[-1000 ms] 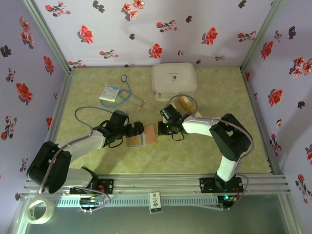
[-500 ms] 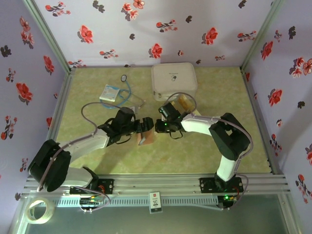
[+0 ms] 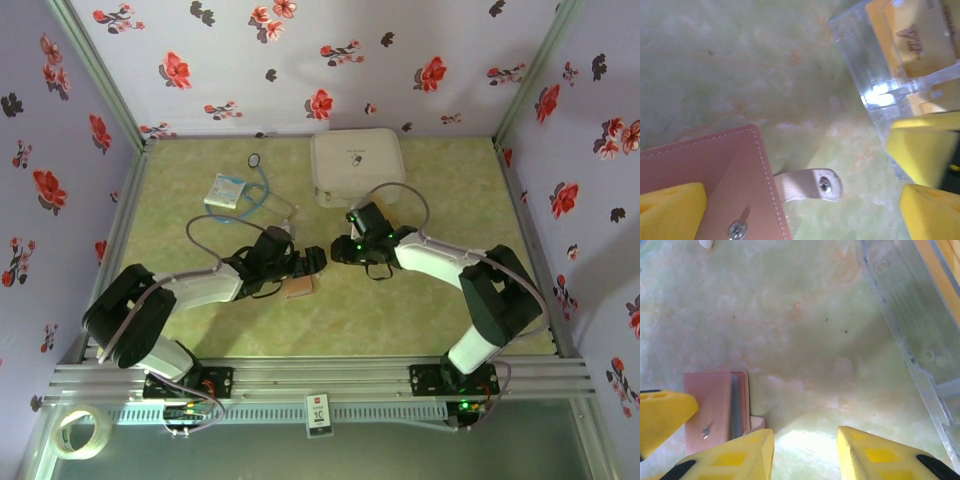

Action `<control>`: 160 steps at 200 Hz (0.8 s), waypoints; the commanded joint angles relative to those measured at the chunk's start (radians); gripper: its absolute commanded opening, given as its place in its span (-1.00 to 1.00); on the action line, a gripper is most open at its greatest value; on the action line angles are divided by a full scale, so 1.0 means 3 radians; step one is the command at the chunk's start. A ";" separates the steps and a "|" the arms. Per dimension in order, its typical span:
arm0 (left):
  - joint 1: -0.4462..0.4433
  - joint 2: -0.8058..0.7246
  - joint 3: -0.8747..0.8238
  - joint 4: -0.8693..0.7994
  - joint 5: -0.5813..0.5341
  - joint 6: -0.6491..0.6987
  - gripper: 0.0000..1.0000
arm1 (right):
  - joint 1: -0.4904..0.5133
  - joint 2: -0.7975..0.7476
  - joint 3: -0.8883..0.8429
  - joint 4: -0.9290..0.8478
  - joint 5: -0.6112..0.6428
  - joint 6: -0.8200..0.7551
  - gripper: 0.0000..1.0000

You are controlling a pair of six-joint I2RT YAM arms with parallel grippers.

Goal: Put the credit cards into the card holder
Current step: Close the card holder at the bottom-center of the table.

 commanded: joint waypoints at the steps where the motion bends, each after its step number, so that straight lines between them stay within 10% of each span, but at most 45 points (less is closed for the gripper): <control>1: -0.0055 0.0124 -0.0099 -0.0002 -0.0260 -0.0149 0.99 | 0.0004 -0.0133 -0.0142 -0.0021 0.0006 0.0083 -0.26; 80: 0.0014 -0.0159 0.0383 -0.0713 -0.0310 0.0175 0.99 | 0.0098 -0.0483 -0.0332 0.0260 -0.0219 0.0254 -0.35; 160: 0.0586 -0.0674 0.0579 -0.1331 -0.0287 0.0403 0.99 | 0.0877 -0.0306 0.0164 0.0201 -0.0031 0.0247 -0.49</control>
